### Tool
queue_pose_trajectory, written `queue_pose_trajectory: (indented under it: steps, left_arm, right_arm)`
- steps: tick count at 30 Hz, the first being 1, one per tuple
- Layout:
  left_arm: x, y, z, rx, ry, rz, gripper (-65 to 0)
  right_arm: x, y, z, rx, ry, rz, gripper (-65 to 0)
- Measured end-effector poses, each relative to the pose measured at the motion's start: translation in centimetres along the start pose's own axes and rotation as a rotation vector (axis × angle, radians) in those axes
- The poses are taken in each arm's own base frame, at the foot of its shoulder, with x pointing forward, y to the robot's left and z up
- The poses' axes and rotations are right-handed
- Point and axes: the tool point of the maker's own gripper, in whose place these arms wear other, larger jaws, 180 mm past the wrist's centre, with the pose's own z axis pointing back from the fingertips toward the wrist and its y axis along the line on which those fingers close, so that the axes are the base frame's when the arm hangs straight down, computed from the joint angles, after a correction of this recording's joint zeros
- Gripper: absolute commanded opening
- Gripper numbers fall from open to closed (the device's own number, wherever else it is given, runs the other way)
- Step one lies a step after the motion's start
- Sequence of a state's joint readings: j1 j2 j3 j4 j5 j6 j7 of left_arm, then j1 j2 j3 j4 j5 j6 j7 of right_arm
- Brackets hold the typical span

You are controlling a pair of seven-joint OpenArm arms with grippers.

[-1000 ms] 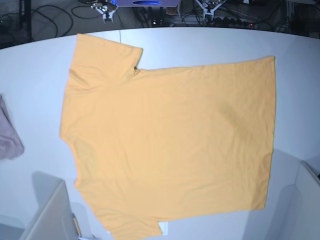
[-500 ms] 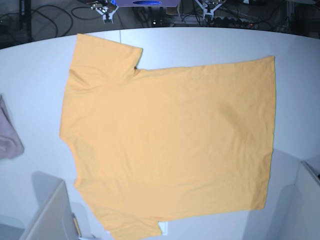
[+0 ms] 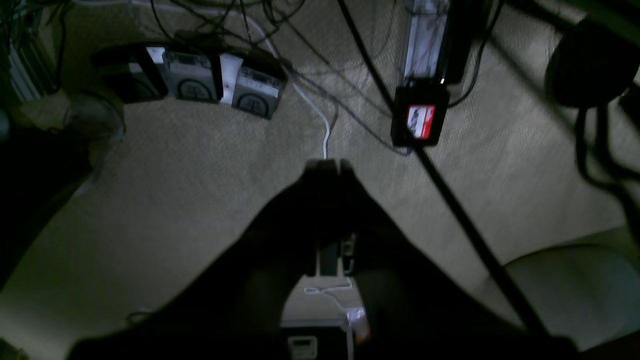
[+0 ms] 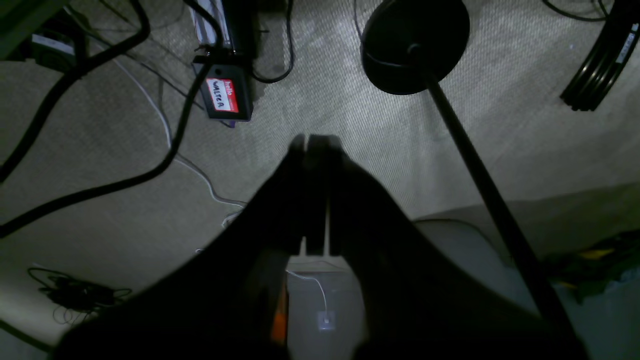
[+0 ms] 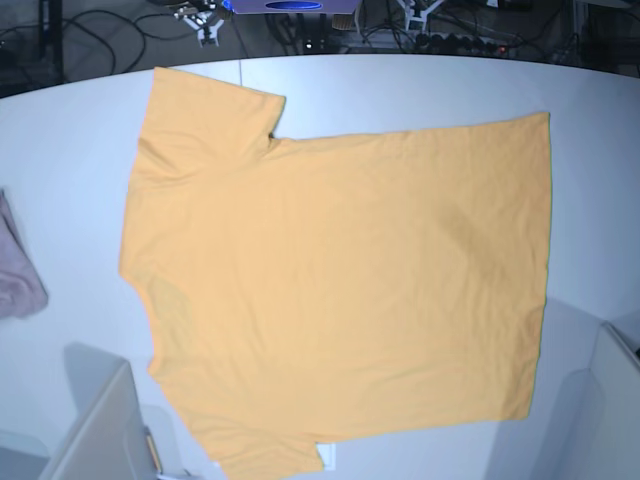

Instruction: Fold the T-shirt properly

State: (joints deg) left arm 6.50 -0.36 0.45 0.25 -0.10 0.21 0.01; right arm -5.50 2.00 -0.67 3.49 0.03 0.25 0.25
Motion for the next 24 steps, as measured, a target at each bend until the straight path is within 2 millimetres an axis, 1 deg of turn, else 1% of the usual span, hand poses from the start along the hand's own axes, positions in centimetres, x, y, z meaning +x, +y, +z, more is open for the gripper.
queue_pose_trajectory:
  steps: [3, 6, 8, 10, 13, 15, 16, 17, 20, 22, 24]
  left_arm:
    - [-0.9, 0.4, 0.0, 0.005, 0.008, -0.001, -65.0]
    - [-1.3, 1.5, 0.1, 0.023, -0.012, -0.005, -65.0]
    - [-1.5, 2.4, 0.3, 0.037, -0.046, -0.014, -65.0]
    - [-1.6, 3.5, 0.8, 0.053, -0.098, -0.009, -65.0]
    - [-1.9, 4.7, 2.0, 0.068, -0.166, 0.009, -65.0]
    - [-2.1, 5.2, 2.9, 0.071, -0.198, 0.009, -65.0]
    - [-2.1, 5.3, 3.3, 0.071, -0.211, 0.009, -65.0]
    - [-2.0, 5.5, 3.7, 0.071, -0.226, 0.025, -65.0]
    - [-2.0, 5.8, 5.0, 0.067, -0.273, 0.032, -65.0]
    - [-2.5, 6.4, 5.8, 0.073, -0.287, 0.028, -65.0]
    - [-3.8, 6.9, 6.5, 0.08, -0.277, 0.018, -65.0]
  right_arm:
    - [-2.0, 0.3, -0.1, 0.004, 0.034, 0.001, -65.0]
    - [-4.3, 0.2, -0.1, 0.003, 0.068, 0.002, -65.0]
    - [-5.4, 0.0, -0.1, 0.003, 0.08, 0.002, -65.0]
    - [-5.9, -0.7, 0.0, -0.006, 0.061, 0.005, -65.0]
    - [-5.7, -1.9, 0.4, -0.028, -0.004, 0.007, -65.0]
    - [-5.9, -2.0, 0.8, -0.034, -0.036, -0.012, -65.0]
    - [-6.2, -2.1, 1.1, -0.038, -0.05, -0.053, -65.0]
    - [-6.5, -2.1, 1.3, -0.042, -0.054, -0.096, -65.0]
    - [-8.6, -3.0, 2.1, -0.059, -0.011, -0.154, -65.0]
    - [-8.8, -3.8, 2.9, -0.078, -0.029, -0.144, -65.0]
    - [-8.4, -4.5, 3.9, -0.094, -0.068, -0.139, -65.0]
